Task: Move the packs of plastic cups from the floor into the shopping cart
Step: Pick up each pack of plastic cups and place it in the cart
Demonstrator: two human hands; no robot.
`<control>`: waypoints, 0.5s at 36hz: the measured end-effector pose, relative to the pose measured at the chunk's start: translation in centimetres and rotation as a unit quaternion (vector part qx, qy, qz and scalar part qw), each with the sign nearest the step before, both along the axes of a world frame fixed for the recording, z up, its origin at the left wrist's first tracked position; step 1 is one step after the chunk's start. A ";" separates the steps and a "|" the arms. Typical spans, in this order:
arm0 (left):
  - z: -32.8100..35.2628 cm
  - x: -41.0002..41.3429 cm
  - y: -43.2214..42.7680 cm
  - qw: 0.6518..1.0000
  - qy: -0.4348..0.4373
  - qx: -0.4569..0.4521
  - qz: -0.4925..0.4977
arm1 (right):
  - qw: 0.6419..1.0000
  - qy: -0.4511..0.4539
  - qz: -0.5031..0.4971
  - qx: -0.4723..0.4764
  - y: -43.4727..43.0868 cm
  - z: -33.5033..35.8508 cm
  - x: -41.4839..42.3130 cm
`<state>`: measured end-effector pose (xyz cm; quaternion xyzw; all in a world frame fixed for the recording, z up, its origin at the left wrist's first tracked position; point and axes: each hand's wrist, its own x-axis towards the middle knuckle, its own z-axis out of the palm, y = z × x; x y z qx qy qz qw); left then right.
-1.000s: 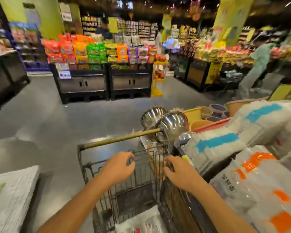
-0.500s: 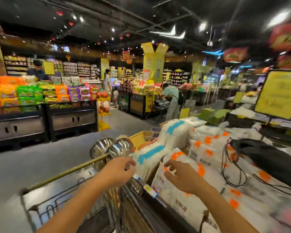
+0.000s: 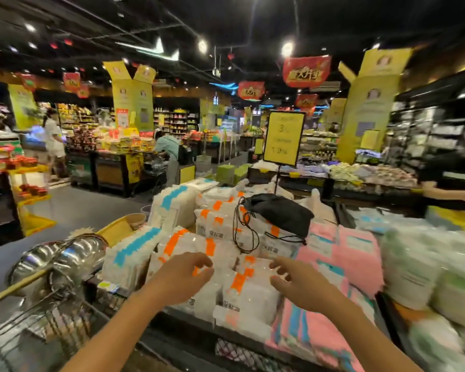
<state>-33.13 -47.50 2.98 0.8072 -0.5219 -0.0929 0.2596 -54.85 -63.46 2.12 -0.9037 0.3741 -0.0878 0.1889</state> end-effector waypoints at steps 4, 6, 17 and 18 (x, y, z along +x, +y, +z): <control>-0.3 -2.8 -3.6 0.995 -0.011 -0.007 -0.098 | 0.997 -0.007 -0.083 0.003 1.3 0.0 -5.6; -0.5 -4.3 -5.3 0.989 -0.011 -0.001 -0.150 | 0.991 -0.015 -0.136 0.007 2.6 0.1 -8.5; -3.7 -20.1 -7.7 0.885 0.018 0.016 -0.465 | 0.904 -0.017 -0.426 0.015 18.3 -0.7 -24.7; -4.2 -22.0 -7.2 0.872 0.025 0.022 -0.489 | 0.892 -0.011 -0.451 0.012 20.2 -1.1 -26.2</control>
